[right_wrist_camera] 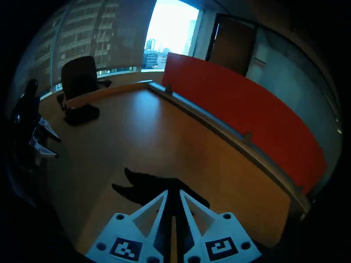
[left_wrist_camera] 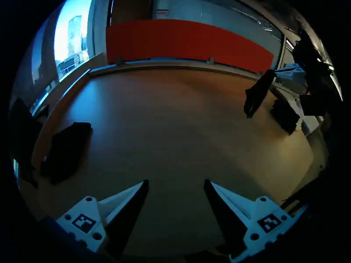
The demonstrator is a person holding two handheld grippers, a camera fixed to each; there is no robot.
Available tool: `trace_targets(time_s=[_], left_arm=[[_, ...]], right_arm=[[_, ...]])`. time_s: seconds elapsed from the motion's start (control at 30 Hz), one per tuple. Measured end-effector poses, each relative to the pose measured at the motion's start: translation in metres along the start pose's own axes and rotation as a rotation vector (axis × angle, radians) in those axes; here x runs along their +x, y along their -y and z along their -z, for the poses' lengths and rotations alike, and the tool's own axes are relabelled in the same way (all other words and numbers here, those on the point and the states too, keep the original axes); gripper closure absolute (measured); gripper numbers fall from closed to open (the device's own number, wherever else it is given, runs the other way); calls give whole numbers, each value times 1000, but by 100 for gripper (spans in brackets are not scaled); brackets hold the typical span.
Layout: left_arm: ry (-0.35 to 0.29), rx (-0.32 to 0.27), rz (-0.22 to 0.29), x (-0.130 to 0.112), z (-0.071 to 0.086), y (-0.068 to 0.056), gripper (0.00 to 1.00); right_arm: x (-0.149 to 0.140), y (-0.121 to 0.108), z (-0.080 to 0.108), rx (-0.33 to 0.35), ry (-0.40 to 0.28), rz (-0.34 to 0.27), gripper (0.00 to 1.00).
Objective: Fold towel
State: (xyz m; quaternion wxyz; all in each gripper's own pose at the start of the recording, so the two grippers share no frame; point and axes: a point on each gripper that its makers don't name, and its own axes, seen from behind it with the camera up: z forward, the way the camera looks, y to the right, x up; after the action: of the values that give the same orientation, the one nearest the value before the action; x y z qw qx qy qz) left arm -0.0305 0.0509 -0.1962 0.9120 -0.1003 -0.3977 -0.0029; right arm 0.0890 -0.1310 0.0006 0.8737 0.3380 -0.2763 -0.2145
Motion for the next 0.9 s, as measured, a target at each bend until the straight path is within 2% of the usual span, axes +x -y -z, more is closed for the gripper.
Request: trace_targets(time_s=[0.57, 0.9], left_arm=[[7, 4, -15, 9, -7, -11, 7], [18, 12, -26, 14, -12, -18, 7]], right_arm=[[-33, -108, 32, -108, 53, -38, 97], [-52, -171, 47, -154, 99, -32, 97]])
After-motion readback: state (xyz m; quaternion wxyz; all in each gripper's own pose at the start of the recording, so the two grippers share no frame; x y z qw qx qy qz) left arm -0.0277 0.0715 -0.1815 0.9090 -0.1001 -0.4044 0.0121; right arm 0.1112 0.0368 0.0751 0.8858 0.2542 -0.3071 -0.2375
